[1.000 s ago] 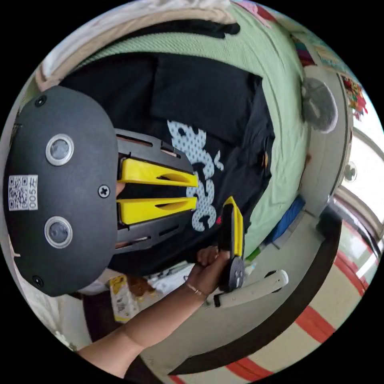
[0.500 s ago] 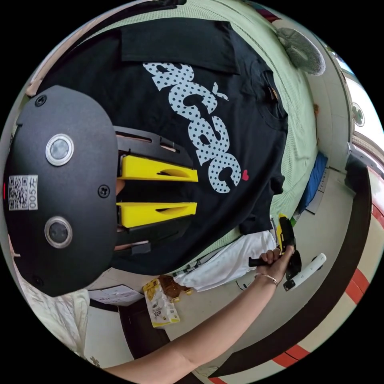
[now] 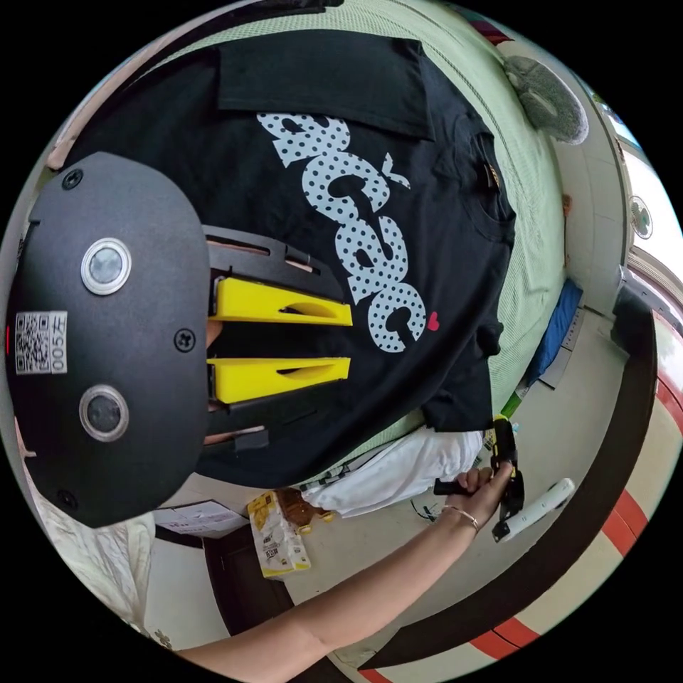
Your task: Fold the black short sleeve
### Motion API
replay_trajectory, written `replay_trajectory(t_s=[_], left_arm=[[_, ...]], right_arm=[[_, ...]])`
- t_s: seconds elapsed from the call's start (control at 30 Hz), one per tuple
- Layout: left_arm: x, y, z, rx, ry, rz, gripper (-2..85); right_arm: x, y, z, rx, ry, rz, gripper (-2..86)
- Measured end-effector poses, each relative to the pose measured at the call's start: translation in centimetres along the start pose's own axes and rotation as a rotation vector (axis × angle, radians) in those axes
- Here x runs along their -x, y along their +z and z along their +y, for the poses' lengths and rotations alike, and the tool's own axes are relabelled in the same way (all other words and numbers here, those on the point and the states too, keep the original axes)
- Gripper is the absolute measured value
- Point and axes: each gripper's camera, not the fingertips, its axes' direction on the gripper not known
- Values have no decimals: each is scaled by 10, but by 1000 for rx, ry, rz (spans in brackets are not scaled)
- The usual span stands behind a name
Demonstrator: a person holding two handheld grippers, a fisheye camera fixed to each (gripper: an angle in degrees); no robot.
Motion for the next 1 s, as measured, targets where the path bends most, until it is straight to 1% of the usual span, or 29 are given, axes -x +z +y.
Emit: replay_trajectory(t_s=[0.07,0.13,0.3,0.4,0.47,0.6,0.63,0.67,0.77,0.83,0.93,1.0], left_arm=[[4,0,0,-15,-11,8,80],[7,0,-1,-22,-18,5,80],[18,1,-1,-37,-47,15,79],[24,-1,-1,-55,-62,22,78],[30,-3,0,-70,-73,25,78],[39,-3,2,-72,-93,37,77],[42,-3,2,-75,-100,42,76],[45,-4,2,-80,-106,48,75],[50,-4,2,-92,-117,62,74],[52,-3,2,-91,-119,64,73],[54,0,1,-82,-117,56,73],[56,2,0,-77,-119,49,72]], right_arm=[[-8,-26,-9,-62,-5,62,-11],[-15,-42,-19,-77,-6,95,-11],[-19,-68,-35,-93,-5,81,-11],[7,-83,-33,-123,-82,2,-11],[38,-89,-28,-142,-179,-50,-9],[60,-78,-23,-142,-237,22,7],[56,-69,-24,-121,-248,2,45],[45,-56,-26,-77,-237,-32,81],[5,-16,-31,26,-153,-86,130],[-24,8,-31,66,-68,-88,136],[-64,42,-26,101,64,-175,133],[-76,58,-25,101,100,-217,131]])
